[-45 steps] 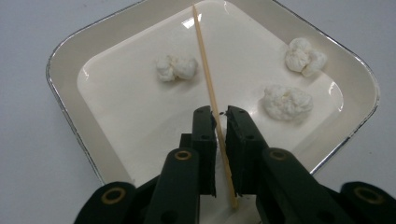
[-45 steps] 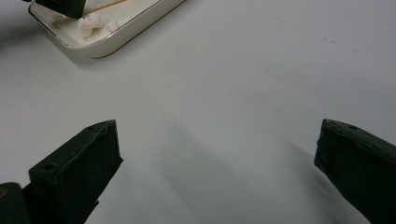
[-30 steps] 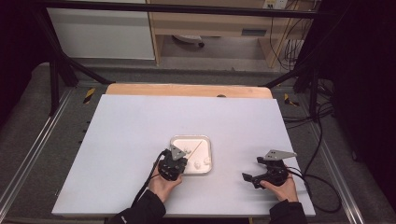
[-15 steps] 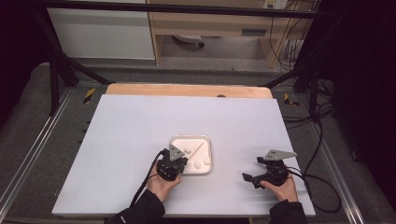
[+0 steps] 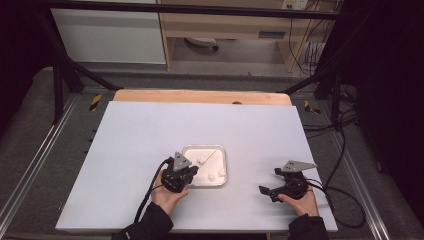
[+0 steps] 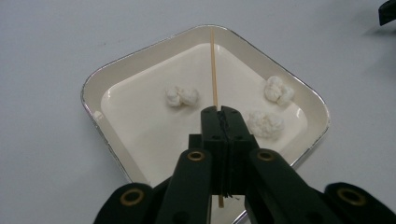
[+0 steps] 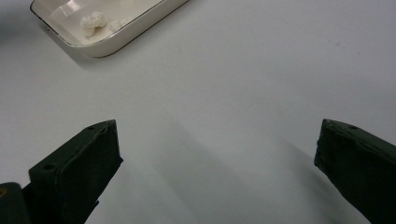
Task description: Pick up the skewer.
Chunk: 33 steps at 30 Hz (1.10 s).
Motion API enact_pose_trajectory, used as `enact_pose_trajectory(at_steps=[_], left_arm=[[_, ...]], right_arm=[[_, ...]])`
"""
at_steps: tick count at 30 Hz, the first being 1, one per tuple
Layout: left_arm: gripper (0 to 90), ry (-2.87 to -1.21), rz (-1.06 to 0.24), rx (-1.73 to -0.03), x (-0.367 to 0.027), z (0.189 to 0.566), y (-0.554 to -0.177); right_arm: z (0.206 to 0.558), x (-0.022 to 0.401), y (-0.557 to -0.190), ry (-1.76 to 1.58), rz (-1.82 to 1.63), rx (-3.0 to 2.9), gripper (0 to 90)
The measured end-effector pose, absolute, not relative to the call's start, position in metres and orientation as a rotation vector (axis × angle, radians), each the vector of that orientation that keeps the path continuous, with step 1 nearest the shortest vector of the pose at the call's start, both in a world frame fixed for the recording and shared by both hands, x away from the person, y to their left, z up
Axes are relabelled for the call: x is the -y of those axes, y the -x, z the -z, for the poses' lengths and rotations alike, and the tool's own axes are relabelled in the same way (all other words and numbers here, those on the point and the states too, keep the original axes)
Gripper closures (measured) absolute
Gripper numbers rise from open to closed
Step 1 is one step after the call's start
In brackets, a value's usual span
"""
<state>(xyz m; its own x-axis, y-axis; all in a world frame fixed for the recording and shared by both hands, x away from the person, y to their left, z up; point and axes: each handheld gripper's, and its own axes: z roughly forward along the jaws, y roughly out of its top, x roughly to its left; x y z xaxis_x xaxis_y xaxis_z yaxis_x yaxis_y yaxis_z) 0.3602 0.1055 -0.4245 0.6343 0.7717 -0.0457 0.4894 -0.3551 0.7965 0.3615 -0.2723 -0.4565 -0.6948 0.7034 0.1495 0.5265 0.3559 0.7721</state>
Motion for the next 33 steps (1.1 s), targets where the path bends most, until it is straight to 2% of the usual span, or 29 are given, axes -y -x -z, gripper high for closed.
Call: enact_pose_trajectory(at_steps=[18,33], left_arm=[[89.1,-2.065,-0.365,-0.882,-0.124,0.411,-0.361],[89.1,-2.119,-0.330,-0.793,-0.124,0.402,-0.364]], right_arm=[[0.446,0.254,-0.360,-1.028,-1.164,-2.415,0.7],[0.429,0.219,-0.357,-0.780,-1.040,-2.453,1.4]])
